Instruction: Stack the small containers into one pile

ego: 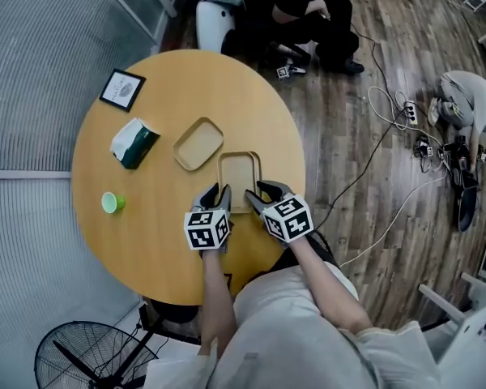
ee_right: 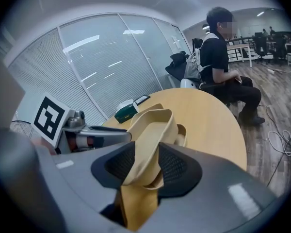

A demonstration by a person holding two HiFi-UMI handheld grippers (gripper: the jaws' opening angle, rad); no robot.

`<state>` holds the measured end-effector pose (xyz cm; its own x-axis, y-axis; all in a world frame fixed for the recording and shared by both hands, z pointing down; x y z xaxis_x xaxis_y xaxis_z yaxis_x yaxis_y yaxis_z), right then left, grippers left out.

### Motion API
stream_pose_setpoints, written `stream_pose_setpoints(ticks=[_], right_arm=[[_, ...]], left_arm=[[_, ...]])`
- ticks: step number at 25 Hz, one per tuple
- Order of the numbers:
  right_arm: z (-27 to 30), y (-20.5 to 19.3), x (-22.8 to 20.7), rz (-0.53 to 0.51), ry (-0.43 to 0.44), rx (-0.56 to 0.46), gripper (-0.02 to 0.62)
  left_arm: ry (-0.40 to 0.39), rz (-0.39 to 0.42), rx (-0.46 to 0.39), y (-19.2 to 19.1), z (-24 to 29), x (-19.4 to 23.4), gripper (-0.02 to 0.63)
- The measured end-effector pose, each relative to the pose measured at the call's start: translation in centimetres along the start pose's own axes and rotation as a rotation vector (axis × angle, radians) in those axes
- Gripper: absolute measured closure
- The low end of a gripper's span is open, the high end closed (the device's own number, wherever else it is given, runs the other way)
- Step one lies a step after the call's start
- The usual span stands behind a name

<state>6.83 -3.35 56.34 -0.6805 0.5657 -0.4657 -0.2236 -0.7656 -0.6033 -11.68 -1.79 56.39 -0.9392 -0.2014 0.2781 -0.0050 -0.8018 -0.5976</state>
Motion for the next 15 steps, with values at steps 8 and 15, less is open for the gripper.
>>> stream_pose_setpoints(ticks=[8, 15], right_arm=[[0.1, 0.3, -0.8, 0.021, -0.013, -0.002, 0.449], [0.5, 0.0, -1.2, 0.025, -0.019, 0.016, 0.449]], left_arm=[[-0.018, 0.001, 0.025, 0.2, 1.1, -0.1, 0.500], [-0.026, -0.005, 0.032, 0.1, 1.6, 0.2, 0.500]])
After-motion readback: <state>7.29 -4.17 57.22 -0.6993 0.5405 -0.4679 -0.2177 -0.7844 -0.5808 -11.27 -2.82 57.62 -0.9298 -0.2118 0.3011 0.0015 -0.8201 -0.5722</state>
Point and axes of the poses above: the fingertips, and each gripper's own axes: z forward along the fingers, x to its left, y out of its top, the point moved 10 cm from there along -z, backward along the fingers, and after that the axes turned 6 degrees about x, right-handed, at the moved point
